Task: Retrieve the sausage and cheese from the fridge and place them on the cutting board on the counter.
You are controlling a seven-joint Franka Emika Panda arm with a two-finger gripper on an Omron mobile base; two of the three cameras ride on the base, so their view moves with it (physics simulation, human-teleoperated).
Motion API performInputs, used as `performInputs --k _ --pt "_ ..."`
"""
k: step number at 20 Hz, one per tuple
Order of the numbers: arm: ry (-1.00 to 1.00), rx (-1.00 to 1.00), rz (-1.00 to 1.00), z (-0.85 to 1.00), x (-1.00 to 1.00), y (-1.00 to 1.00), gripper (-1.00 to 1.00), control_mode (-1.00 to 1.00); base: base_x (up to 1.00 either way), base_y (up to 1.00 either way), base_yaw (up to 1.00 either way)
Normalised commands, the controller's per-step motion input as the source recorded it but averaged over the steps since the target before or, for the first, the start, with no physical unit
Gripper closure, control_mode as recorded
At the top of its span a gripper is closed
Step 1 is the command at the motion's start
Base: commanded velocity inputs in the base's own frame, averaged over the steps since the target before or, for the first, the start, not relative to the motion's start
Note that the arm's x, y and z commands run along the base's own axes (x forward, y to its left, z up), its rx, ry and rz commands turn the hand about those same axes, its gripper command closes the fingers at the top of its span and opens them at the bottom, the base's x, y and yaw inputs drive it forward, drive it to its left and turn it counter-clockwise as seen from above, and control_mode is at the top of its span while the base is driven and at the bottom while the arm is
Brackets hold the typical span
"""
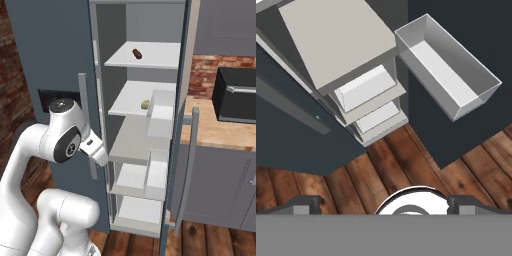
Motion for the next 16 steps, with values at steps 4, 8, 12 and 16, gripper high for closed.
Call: performInputs --k 4,8,12,16 --pt "0.00 0.00 0.00 0.00 0.00 0.00 -1.00 -1.00 0.00 0.00 0.00" --pt "0.00 0.00 0.00 0.00 0.00 0.00 -1.00 -1.00 0.00 0.00 0.00" --pt "0.00 0.00 0.00 0.00 0.00 0.00 -1.00 -1.00 0.00 0.00 0.00" --pt "0.00 0.00 0.00 0.00 0.00 0.00 -1.00 -1.00 0.00 0.00 0.00"
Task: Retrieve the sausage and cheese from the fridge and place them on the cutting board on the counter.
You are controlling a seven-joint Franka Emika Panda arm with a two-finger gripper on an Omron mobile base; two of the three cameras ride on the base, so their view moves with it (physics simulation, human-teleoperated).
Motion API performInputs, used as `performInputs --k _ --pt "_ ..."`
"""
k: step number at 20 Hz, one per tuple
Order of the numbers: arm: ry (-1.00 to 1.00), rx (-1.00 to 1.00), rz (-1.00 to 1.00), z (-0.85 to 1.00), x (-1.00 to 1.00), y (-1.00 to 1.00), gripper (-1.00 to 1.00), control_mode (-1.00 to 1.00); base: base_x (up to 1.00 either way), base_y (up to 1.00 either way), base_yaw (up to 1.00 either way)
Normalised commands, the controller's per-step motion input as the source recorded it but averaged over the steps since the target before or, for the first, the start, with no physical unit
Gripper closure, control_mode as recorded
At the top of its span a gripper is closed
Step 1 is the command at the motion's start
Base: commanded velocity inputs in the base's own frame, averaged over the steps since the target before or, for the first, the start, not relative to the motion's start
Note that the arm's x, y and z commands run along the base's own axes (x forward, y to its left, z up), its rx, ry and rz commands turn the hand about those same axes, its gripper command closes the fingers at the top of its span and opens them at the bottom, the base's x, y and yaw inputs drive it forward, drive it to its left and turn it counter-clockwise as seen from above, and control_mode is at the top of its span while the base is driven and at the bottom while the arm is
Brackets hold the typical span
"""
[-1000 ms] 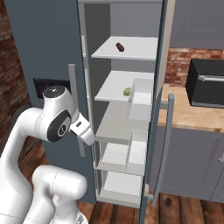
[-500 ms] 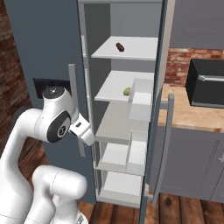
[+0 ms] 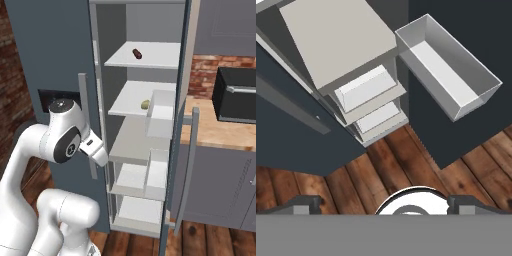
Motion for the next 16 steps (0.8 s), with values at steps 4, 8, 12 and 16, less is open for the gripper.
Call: performInputs --k 4,8,12,16 --pt "0.00 0.00 0.00 0.00 0.00 0.00 -1.00 1.00 0.00 0.00 0.00" --pt "0.00 0.00 0.00 0.00 0.00 0.00 -1.00 1.00 0.00 0.00 0.00" --pt "0.00 0.00 0.00 0.00 0.00 0.00 -1.00 1.00 0.00 0.00 0.00" --pt "0.00 0.00 0.00 0.00 0.00 0.00 -1.00 1.00 0.00 0.00 0.00"
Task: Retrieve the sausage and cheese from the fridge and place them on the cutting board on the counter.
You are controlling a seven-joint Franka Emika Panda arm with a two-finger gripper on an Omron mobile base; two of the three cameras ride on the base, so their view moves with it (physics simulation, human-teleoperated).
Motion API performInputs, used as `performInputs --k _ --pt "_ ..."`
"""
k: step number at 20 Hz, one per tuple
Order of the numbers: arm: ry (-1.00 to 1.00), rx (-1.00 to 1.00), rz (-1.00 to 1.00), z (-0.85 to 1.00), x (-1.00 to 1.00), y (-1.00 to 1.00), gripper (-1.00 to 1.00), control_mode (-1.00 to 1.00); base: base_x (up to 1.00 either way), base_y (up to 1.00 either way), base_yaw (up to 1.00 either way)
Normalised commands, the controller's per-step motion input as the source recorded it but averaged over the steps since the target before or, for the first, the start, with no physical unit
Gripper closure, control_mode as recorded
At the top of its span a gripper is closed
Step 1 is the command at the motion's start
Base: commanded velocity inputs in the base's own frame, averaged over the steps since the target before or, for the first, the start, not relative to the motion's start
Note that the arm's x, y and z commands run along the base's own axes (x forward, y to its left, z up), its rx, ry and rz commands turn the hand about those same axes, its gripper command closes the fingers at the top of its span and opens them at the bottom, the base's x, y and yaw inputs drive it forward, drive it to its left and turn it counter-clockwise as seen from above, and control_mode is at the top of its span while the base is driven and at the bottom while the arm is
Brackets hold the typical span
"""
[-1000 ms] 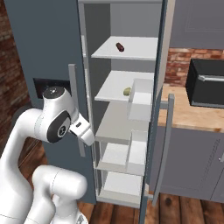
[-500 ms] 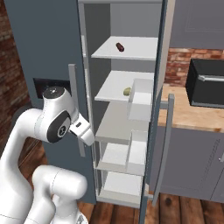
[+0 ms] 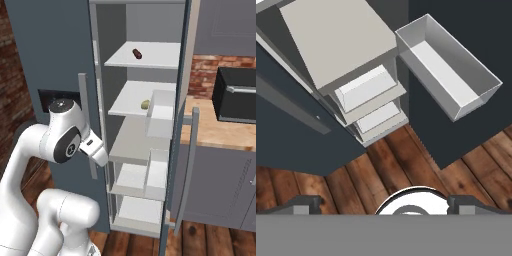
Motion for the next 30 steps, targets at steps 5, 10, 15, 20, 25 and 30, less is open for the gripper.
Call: performInputs --k 5,10,15,20,25,30 --pt "0.00 0.00 0.00 0.00 0.00 0.00 -1.00 1.00 0.03 -0.03 0.00" --pt "0.00 0.00 0.00 0.00 0.00 0.00 -1.00 1.00 0.37 -0.23 0.00" --pt "0.00 0.00 0.00 0.00 0.00 0.00 -1.00 1.00 0.52 -0.16 0.00" --pt "0.00 0.00 0.00 0.00 0.00 0.00 -1.00 1.00 0.20 -0.32 0.00" --pt "0.00 0.00 0.00 0.00 0.00 0.00 -1.00 1.00 0.08 -0.44 0.00" --pt "0.00 0.00 0.00 0.00 0.00 0.00 -1.00 1.00 0.31 -0.23 0.00"
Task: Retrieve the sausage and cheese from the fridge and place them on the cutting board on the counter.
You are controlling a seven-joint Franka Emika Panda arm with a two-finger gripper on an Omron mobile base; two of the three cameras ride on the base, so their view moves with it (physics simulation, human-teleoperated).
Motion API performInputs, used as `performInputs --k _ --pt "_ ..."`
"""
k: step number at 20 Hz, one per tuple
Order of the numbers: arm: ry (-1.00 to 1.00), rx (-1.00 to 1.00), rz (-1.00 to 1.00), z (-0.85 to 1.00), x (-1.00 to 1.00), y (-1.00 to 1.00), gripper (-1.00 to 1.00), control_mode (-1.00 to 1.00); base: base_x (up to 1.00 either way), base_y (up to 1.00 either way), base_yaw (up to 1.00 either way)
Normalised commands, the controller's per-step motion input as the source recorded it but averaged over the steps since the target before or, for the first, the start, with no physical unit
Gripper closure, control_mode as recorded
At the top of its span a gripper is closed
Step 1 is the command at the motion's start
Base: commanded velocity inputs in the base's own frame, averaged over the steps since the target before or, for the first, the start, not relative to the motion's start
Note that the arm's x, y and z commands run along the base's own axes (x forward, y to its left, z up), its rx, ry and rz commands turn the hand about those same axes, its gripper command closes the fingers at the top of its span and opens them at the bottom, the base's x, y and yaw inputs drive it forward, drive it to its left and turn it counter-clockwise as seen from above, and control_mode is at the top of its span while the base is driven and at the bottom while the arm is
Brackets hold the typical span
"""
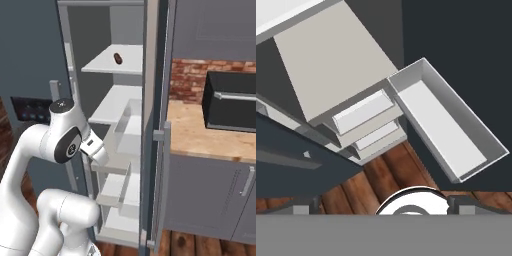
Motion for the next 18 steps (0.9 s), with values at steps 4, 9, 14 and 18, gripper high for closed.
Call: performInputs --k 4,9,14,18 --pt "0.00 0.00 0.00 0.00 0.00 0.00 -1.00 1.00 0.36 0.00 0.00" --pt "0.00 0.00 0.00 0.00 0.00 0.00 -1.00 1.00 0.30 0.00 0.01" --pt "0.00 0.00 0.00 0.00 0.00 0.00 -1.00 1.00 0.26 0.00 0.00" --pt "0.00 0.00 0.00 0.00 0.00 0.00 -1.00 1.00 0.52 0.00 0.00"
